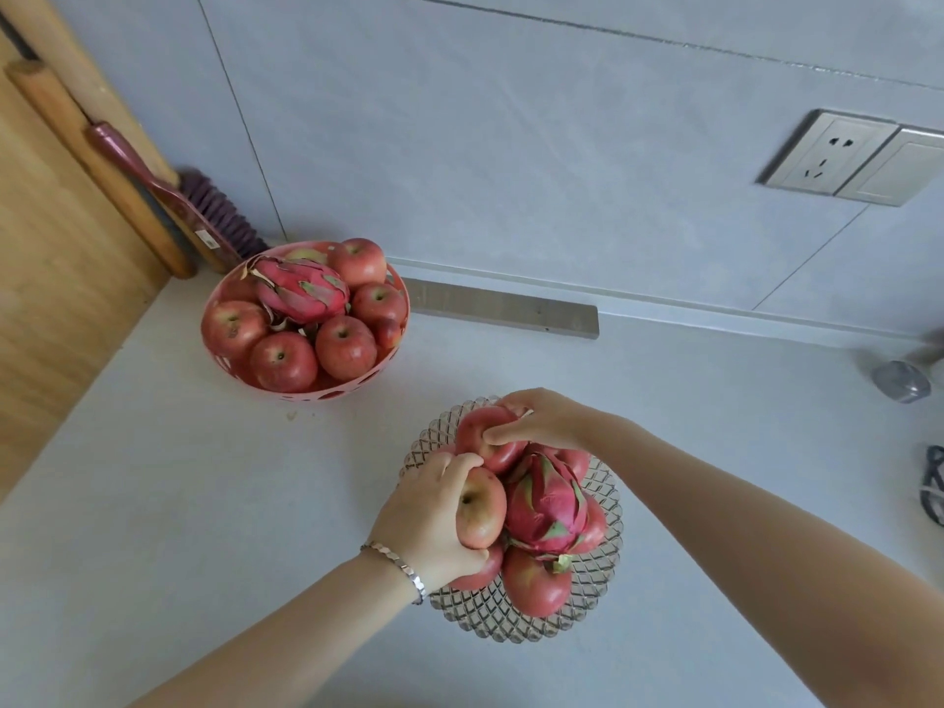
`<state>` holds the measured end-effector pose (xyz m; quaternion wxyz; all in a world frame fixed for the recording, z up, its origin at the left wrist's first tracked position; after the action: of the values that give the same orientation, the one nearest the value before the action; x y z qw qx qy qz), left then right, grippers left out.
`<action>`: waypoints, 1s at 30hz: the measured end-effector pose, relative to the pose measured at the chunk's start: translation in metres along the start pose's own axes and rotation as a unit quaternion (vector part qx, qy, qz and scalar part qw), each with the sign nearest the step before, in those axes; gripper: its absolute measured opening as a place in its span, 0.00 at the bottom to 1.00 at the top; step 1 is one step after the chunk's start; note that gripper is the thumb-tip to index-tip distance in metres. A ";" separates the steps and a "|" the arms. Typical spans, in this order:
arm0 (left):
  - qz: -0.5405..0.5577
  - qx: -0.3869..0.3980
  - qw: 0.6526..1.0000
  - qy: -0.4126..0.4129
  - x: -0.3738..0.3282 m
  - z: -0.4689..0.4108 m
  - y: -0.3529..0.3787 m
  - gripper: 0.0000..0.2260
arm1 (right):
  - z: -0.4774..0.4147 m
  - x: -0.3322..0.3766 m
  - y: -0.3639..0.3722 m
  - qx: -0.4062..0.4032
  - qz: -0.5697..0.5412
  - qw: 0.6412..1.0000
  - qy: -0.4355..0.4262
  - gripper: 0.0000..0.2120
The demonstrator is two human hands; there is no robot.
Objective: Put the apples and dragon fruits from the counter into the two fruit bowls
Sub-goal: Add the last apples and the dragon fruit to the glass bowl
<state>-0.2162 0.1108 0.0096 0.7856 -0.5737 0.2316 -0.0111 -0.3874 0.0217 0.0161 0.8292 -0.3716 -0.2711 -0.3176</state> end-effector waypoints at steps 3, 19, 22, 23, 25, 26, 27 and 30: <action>-0.008 -0.002 1.000 0.000 -0.004 -0.001 0.002 0.38 | -0.003 0.001 0.002 -0.025 0.050 0.998 -0.026 0.24; 0.186 0.005 0.975 -0.120 0.004 -0.008 0.010 0.36 | 0.008 -0.012 0.008 -0.054 -0.082 0.995 -0.033 0.22; 0.146 0.006 0.980 -0.137 -0.001 -0.010 0.006 0.34 | 0.010 -0.010 0.010 -0.070 -0.074 0.994 -0.035 0.22; 0.120 -0.001 0.983 -0.142 -0.005 -0.010 0.006 0.34 | 0.010 -0.009 0.011 -0.075 -0.069 0.994 -0.037 0.21; 0.061 -0.025 0.988 -0.143 -0.013 -0.008 0.008 0.34 | 0.011 -0.007 0.014 -0.079 -0.067 0.994 -0.042 0.22; 0.039 -0.034 0.989 -0.140 -0.016 -0.007 0.010 0.35 | 0.011 -0.007 0.015 -0.079 -0.067 0.994 -0.041 0.22; 0.025 -0.039 0.990 -0.133 -0.017 -0.006 0.011 0.36 | 0.012 -0.008 0.016 -0.080 -0.063 0.994 -0.038 0.24; 0.038 -0.015 0.994 -0.102 -0.013 -0.007 0.011 0.40 | 0.020 -0.013 0.018 -0.112 -0.043 0.992 -0.027 0.29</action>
<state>-0.2329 0.1120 0.0025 0.7965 -0.5739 0.1720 0.0812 -0.3872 0.0508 0.0113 0.7607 -0.4582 -0.2715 -0.3711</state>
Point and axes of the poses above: each hand's wrist, its own z-axis away from the middle knuckle, its own y-axis out of the palm, x = y × z, the point moved 2 cm from there along -z, towards the middle knuckle, and after that the axes turned 14 degrees about -z, right-handed, at the moved point
